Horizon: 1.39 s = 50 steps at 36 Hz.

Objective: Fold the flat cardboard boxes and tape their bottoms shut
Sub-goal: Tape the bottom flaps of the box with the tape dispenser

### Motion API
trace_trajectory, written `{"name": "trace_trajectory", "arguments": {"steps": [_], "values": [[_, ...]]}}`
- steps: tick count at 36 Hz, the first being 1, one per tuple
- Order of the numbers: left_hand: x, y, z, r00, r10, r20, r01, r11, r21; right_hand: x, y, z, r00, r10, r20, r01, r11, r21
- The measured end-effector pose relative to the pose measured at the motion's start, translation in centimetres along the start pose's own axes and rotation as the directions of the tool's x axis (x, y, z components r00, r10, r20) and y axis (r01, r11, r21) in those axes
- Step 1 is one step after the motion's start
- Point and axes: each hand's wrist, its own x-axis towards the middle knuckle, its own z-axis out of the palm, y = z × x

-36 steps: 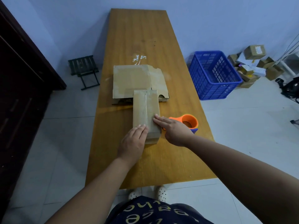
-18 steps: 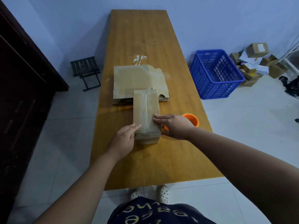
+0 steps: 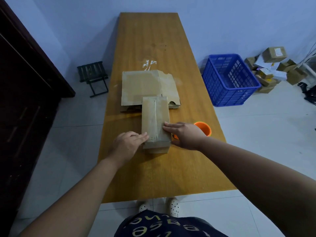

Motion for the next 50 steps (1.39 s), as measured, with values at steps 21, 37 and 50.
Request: {"name": "trace_trajectory", "arguments": {"steps": [21, 37, 50], "values": [[0.5, -1.6, 0.9, 0.99, 0.118, -0.077, -0.112, 0.99, 0.08, 0.0, 0.2, 0.5, 0.999, 0.006, -0.035, -0.005, 0.999, 0.04], [0.6, -0.5, 2.2, 0.96, 0.154, -0.236, -0.123, 0.983, 0.139, -0.4, -0.5, 2.7, 0.978, 0.082, -0.191, -0.047, 0.983, 0.177], [0.9, 0.4, 2.0, 0.972, 0.114, -0.204, -0.09, 0.988, 0.123, -0.6, -0.9, 3.0, 0.97, 0.12, -0.213, -0.071, 0.972, 0.224]]}}
